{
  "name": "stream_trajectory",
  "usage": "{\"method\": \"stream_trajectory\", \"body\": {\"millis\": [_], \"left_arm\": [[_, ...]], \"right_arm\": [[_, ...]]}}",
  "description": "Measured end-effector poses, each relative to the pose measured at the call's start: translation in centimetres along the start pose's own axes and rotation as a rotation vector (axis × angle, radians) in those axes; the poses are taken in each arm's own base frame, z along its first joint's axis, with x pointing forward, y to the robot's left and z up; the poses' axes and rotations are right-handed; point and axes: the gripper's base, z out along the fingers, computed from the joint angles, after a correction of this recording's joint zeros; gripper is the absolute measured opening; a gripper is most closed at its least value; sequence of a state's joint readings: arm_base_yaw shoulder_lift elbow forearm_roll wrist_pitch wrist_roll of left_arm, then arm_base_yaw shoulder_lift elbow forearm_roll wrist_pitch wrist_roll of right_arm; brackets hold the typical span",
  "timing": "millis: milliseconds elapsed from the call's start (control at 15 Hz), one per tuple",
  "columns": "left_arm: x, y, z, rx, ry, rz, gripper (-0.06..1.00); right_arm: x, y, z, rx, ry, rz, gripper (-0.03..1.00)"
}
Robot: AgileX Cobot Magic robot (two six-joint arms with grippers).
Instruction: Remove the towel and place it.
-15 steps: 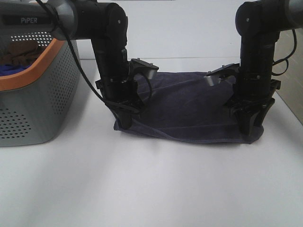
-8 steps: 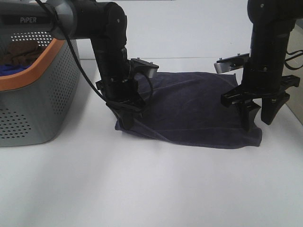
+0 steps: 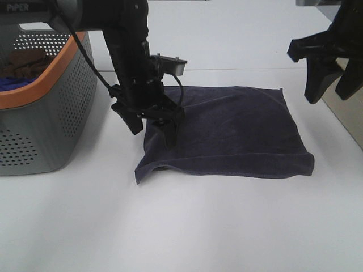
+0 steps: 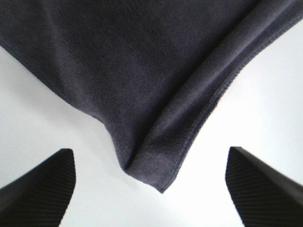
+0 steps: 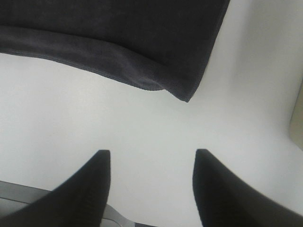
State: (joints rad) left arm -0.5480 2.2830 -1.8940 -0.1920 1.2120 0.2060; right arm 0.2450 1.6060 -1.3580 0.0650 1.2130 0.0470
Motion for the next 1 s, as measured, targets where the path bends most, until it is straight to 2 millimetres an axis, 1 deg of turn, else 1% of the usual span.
{"method": "stream_trajectory", "body": {"millis": [200,267,333,400,467,600,667,800,867,933,1000], "left_arm": [[0.2,-0.8,-4.0,-0.012,-0.087,0.009,0.81],[0.1,-1.0,-5.1,-0.015,-0.113,0.006,0.81],[-0.1,-1.1,-6.4,-0.021,-0.15,-0.015,0.81],[-0.1,-1.2,-7.3,-0.029,-0.172,-0.029,0.81],[-0.2,-1.3,-8.9,-0.053,-0.215,-0.055,0.81],[0.7,-1.0,-13.1,-0.119,-0.307,-0.095,0.81],[1.3,-0.3,-14.8,-0.138,-0.342,-0.122,0.81],[3.2,2.2,-18.0,-0.173,-0.404,-0.203,0.81],[4.7,3.4,-19.2,-0.188,-0.413,-0.244,0.81],[6.6,4.8,-20.0,-0.202,-0.411,-0.292,0.81],[11.6,6.6,-21.7,-0.235,-0.402,-0.39,0.81]], "right_arm": [[1.9,0.1,-3.7,-0.01,-0.116,-0.005,0.47],[2.5,0.1,-4.6,-0.004,-0.147,0.001,0.47],[3.0,-0.1,-5.5,0.004,-0.18,0.028,0.47],[3.3,-0.5,-6.4,0.004,-0.228,0.077,0.47],[3.4,-0.9,-6.8,0.005,-0.25,0.112,0.47],[4.2,-3.5,-8.3,0.023,-0.323,0.253,0.47],[4.8,-5.1,-9.0,0.039,-0.348,0.321,0.47],[6.3,-7.5,-9.9,0.086,-0.345,0.393,0.47],[6.7,-8.2,-10.1,0.111,-0.34,0.394,0.47],[6.9,-8.4,-10.2,0.133,-0.339,0.377,0.47],[7.3,-8.1,-10.1,0.113,-0.338,0.319,0.47]]}}
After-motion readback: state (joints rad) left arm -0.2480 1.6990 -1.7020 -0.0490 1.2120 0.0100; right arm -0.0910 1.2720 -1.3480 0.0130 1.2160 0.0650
